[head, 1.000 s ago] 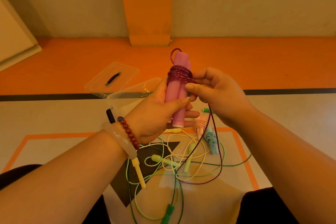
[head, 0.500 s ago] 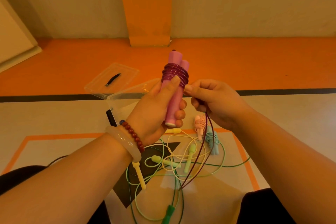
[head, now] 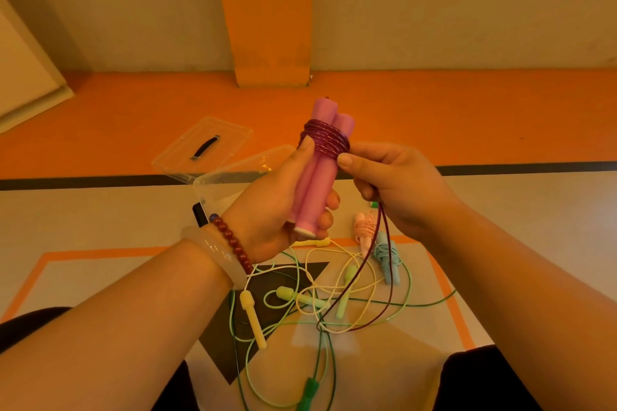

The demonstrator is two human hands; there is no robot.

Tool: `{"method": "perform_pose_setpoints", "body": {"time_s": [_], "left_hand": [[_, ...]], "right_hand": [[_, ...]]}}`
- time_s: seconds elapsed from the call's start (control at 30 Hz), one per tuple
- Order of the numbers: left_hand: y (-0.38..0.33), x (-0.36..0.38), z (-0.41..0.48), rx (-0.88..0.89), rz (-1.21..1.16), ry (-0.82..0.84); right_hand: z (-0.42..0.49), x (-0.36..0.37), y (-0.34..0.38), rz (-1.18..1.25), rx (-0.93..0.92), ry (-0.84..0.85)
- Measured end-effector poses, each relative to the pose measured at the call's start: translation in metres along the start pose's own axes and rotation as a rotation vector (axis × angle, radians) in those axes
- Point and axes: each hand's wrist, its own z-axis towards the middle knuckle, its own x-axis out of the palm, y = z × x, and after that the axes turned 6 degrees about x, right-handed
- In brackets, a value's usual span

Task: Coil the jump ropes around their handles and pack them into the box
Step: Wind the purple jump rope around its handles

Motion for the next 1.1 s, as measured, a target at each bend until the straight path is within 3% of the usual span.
{"method": "perform_pose_setpoints", "body": {"time_s": [0.13,0.2,0.37,0.53,0.77,1.1], "left_hand": [[0.004,-0.009,0.004,0.242,0.578,-0.348],[0.006,-0.015,0.006,0.423,0.815,-0.425],[0.023,-0.01,0.008,0.495,0.942,-0.275],[0.024,-0.007,0.006,0.481,0.994,-0.186],[0.013,-0.014,0.006,0.427,0.935,-0.208],[0.016,-0.001,0.005,0.344,0.247,-0.214]], "right_hand": [[0.001,0.006,0.0,-0.123,0.006,-0.132],[0.0,0.011,-0.002,-0.17,0.017,-0.212],[-0.001,0.021,-0.008,-0.177,0.018,-0.29],[-0.003,0.015,-0.009,-0.177,0.022,-0.223],[0.0,0.001,-0.004,-0.13,0.036,-0.017],[0.001,0.006,-0.003,0.049,0.098,-0.076]]}}
